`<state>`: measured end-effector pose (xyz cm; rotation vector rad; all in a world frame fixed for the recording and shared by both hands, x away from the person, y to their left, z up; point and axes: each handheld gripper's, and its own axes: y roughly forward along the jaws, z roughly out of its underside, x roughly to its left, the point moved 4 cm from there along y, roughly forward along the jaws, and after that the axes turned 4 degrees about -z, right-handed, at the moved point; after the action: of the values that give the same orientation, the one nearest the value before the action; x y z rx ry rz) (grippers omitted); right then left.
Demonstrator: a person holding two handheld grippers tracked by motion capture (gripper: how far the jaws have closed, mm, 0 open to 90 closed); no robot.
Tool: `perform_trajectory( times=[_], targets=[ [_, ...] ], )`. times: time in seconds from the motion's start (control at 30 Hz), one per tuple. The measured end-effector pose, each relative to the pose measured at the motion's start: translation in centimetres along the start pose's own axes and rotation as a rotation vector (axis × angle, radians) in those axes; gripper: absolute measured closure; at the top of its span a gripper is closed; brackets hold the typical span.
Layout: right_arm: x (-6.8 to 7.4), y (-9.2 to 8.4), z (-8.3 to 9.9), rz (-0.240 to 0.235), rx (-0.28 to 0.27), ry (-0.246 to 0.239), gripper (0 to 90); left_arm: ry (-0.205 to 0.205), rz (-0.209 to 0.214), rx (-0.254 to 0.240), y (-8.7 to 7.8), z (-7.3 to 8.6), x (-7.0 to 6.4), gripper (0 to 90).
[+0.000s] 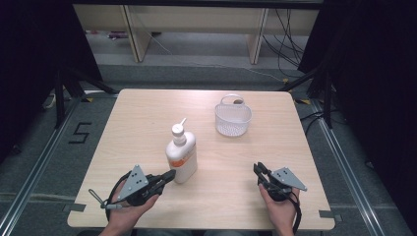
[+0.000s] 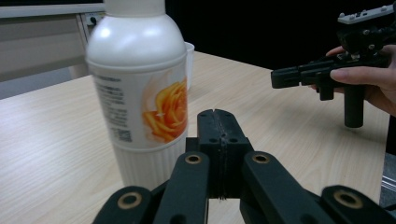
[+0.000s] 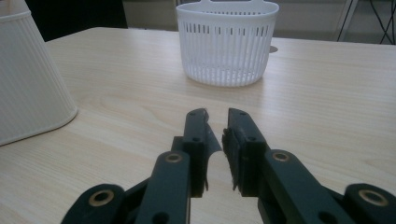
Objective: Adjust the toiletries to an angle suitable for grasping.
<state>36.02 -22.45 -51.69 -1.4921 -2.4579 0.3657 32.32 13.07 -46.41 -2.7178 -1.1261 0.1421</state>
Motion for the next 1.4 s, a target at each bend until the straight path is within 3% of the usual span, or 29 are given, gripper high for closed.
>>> perform_trajectory(
  times=[0.1,0.2,0.23,0.4,0.47,0.5,0.6,0.77,0.8,0.87,0.97,1.0,1.13,1.23,1.37,1.4],
  targets=[
    [-0.1,0.0,0.1,0.004,0.004,0.016,77.8,0.008,0.008,0.021,1.2,0.2,-0.3,89.4],
    [-0.2,0.0,0.1,0.001,-0.002,-0.003,77.5,0.007,0.009,0.035,1.9,0.4,-0.3,89.3],
    [0.0,0.3,0.1,-0.034,-0.014,0.031,76.8,0.002,0.011,0.044,2.1,0.4,-0.2,89.3],
    [0.0,0.4,0.3,-0.030,-0.007,0.027,76.5,0.007,0.002,0.057,3.1,0.5,0.2,89.3],
    [0.0,0.4,0.3,-0.028,-0.006,0.031,76.2,0.008,-0.008,0.064,3.3,0.5,0.4,89.3],
    [-0.1,0.4,0.3,-0.024,-0.002,0.007,76.0,0.002,-0.006,0.064,3.3,0.5,0.6,89.3],
    [0.0,0.5,0.4,-0.037,0.006,0.027,75.7,0.004,-0.019,0.065,3.2,0.5,0.9,89.3],
    [0.0,0.4,0.4,-0.027,0.033,0.015,75.4,-0.008,-0.042,0.067,3.1,0.6,1.6,89.3],
    [0.4,0.4,0.4,-0.045,0.027,0.058,75.3,-0.012,-0.047,0.068,3.1,0.6,1.9,89.4],
    [0.5,0.4,0.5,-0.039,0.034,0.062,75.2,-0.021,-0.065,0.069,3.1,0.6,2.4,89.3],
    [0.2,0.4,0.5,-0.037,0.045,0.029,74.9,-0.028,-0.085,0.074,3.1,0.6,3.0,89.3],
    [0.2,0.5,0.5,-0.039,0.024,0.041,74.8,-0.033,-0.099,0.071,3.1,0.5,3.5,89.3],
    [0.1,0.5,0.5,-0.024,0.025,0.036,74.5,-0.041,-0.119,0.070,3.2,0.5,4.2,89.3],
    [0.1,0.5,0.5,-0.041,0.025,0.048,74.3,-0.047,-0.142,0.073,3.3,0.5,4.9,89.4],
    [0.2,0.5,0.5,-0.047,0.026,0.044,74.1,-0.049,-0.152,0.073,3.4,0.5,5.3,89.3],
    [0.0,0.6,0.5,-0.040,0.020,0.020,74.1,-0.049,-0.153,0.074,3.5,0.5,5.3,89.3]
  ],
)
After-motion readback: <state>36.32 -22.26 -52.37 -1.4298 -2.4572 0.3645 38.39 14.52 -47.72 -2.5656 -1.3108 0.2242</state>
